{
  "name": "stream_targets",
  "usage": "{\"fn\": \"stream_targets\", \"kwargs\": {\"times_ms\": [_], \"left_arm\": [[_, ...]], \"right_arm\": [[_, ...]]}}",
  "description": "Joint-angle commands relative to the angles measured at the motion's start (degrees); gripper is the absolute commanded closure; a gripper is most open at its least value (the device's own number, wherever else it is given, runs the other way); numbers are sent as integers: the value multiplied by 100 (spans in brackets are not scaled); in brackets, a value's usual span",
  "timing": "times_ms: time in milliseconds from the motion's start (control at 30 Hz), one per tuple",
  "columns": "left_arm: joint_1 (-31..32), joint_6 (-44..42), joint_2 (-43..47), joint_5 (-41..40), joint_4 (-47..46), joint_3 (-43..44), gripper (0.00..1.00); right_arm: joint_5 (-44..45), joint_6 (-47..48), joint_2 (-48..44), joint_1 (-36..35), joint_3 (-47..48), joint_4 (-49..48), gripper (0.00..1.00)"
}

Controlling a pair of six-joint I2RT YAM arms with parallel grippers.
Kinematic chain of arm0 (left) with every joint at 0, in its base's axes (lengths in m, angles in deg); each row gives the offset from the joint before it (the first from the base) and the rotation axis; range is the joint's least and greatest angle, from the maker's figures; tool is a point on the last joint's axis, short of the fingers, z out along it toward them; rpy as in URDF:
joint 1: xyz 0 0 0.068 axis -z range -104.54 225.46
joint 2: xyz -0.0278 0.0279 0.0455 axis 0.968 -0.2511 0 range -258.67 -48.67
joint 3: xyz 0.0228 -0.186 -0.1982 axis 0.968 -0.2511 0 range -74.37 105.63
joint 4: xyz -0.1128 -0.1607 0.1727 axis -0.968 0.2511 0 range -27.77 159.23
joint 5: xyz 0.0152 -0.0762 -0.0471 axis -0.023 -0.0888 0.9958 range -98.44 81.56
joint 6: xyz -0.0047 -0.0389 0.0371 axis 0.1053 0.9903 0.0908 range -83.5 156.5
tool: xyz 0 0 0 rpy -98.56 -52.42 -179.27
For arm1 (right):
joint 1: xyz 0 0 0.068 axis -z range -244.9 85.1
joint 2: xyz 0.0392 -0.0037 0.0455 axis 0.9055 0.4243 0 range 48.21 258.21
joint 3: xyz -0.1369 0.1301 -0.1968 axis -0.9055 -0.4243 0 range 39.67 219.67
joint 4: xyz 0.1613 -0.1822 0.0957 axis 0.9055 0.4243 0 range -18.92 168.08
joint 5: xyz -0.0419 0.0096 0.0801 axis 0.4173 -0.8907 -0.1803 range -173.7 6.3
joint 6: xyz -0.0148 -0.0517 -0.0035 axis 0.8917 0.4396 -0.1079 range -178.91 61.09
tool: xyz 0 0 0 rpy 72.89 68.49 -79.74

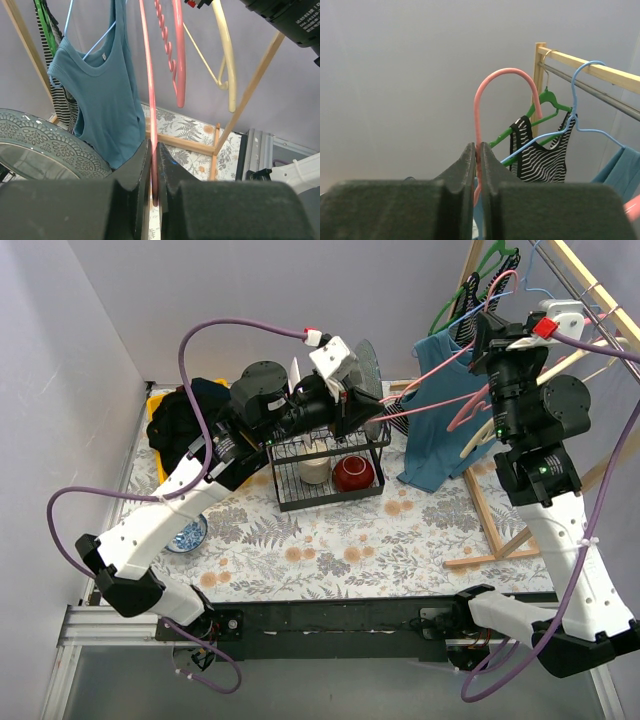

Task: Remove the tank top from the hanger
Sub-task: Place the hanger at the clothesline.

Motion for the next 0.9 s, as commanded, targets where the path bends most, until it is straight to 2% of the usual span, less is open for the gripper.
{"fn": "stream_targets", "kwargs": {"times_ms": [0, 33, 133, 233, 400, 467, 533, 767, 867], "left_arm": [[81, -37, 82, 216, -256, 119, 100], [72, -2, 82, 199, -309, 136, 100], [81, 7, -14, 146, -354, 294, 100], [72, -46, -58, 50, -450, 251, 100], [81, -72, -251, -266, -565, 435, 100], [72, -168, -374, -538, -591, 488, 100], [72, -204, -436, -645, -687, 488, 100], [81, -415, -813, -715, -960, 733, 100], [81, -538, -972, -461, -1100, 813, 100]], "right_arm": [[-380, -306, -187, -46, 406, -62, 77], [-389, -324, -205, -54, 476, 36, 56], [-311, -544, -380, -46, 521, 90, 36], [-187, -640, -618, -46, 599, 133, 21], [-371, -1026, -961, -46, 1029, 326, 16], [-529, -1159, -1083, -46, 1346, 449, 7], [-714, -1326, -1180, -46, 1487, 441, 3], [-750, -1493, -1471, -37, 1514, 336, 2], [-741, -1502, -1541, -46, 1400, 274, 1]]}}
